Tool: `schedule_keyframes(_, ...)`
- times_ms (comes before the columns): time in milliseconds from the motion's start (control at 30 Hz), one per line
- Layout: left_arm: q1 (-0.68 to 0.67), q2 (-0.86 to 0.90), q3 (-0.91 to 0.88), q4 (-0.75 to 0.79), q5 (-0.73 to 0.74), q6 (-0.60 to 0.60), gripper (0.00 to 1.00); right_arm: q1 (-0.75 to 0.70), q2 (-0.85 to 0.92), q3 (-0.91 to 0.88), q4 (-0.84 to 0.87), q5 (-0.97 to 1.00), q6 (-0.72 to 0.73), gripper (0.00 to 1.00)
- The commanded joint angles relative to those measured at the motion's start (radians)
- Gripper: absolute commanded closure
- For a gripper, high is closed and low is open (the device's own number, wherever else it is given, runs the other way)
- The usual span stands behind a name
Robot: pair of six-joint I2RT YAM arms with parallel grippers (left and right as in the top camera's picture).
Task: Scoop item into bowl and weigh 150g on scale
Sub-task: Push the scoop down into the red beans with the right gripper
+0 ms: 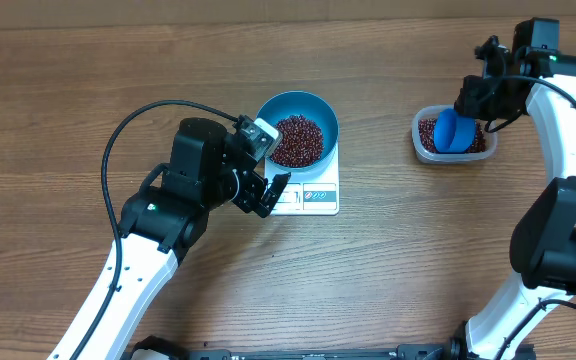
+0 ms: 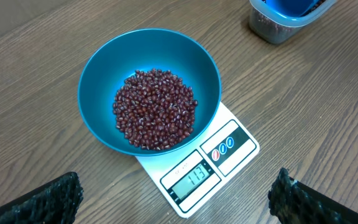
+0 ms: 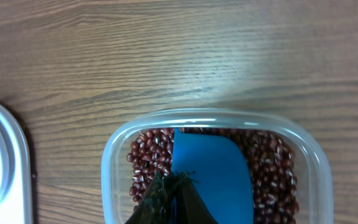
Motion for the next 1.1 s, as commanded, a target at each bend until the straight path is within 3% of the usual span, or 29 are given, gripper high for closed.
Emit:
schedule_keyframes(0, -0.001, 0.003, 0.024, 0.009, 0.002, -0.006, 0.0, 0.028, -0.029, -0.002, 0.023, -0.002, -0.131, 0.96)
schedule_keyframes(167, -0.001, 0.003, 0.024, 0.01, 0.002, -0.007, 0.0, 0.065, -0.041, -0.002, 0.007, -0.001, -0.187, 0.96)
schedule_keyframes(1067, -0.001, 0.003, 0.024, 0.01, 0.001, -0.006, 0.0, 0.105, -0.127, -0.002, -0.016, 0.237, -0.182, 0.96)
